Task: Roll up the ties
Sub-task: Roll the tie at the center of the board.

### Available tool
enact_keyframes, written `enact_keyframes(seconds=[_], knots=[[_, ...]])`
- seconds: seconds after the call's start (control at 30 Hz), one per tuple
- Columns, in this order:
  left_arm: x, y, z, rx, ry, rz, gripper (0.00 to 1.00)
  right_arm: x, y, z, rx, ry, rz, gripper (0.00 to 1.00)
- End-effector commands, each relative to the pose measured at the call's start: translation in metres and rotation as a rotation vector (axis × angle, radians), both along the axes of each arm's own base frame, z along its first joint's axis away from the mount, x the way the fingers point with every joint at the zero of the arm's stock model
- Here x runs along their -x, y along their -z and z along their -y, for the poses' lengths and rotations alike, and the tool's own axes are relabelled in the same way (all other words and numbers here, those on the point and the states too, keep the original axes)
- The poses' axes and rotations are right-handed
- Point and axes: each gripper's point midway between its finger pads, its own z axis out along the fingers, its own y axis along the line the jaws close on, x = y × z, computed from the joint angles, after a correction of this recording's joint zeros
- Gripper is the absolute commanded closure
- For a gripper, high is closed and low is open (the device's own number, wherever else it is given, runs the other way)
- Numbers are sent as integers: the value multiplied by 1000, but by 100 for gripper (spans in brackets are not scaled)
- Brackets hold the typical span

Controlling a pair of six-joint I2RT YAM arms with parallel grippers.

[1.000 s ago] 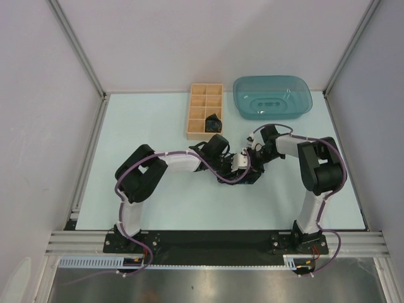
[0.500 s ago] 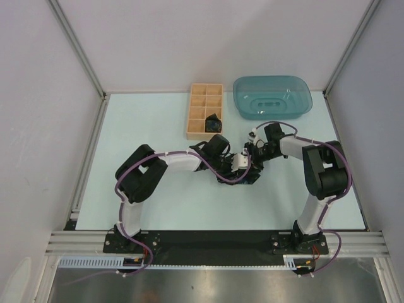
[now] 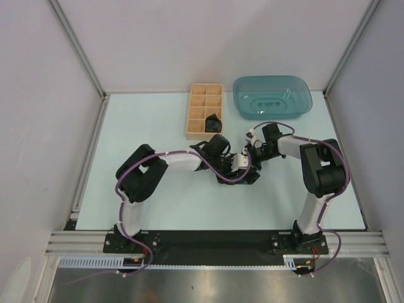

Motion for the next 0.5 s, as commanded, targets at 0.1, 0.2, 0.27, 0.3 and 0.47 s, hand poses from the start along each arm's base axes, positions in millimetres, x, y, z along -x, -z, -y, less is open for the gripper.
enact_keyframes(seconds=[0.1, 0.2, 0.27, 0.3, 0.47], knots=[[3, -4, -19, -32, -58, -78, 26, -9, 47, 30, 222, 41, 11, 100], [-3, -25, -18, 30, -75, -91, 17, -17, 55, 44, 276, 74, 24, 100], [-8, -35, -17, 62, -87, -87, 11, -18, 55, 50, 287, 96, 20, 100], [-9, -45, -16, 88, -91, -80, 10, -15, 58, 52, 298, 101, 14, 100], [-7, -55, -12, 143, -77, -71, 1, -11, 64, 61, 347, 95, 16, 100]])
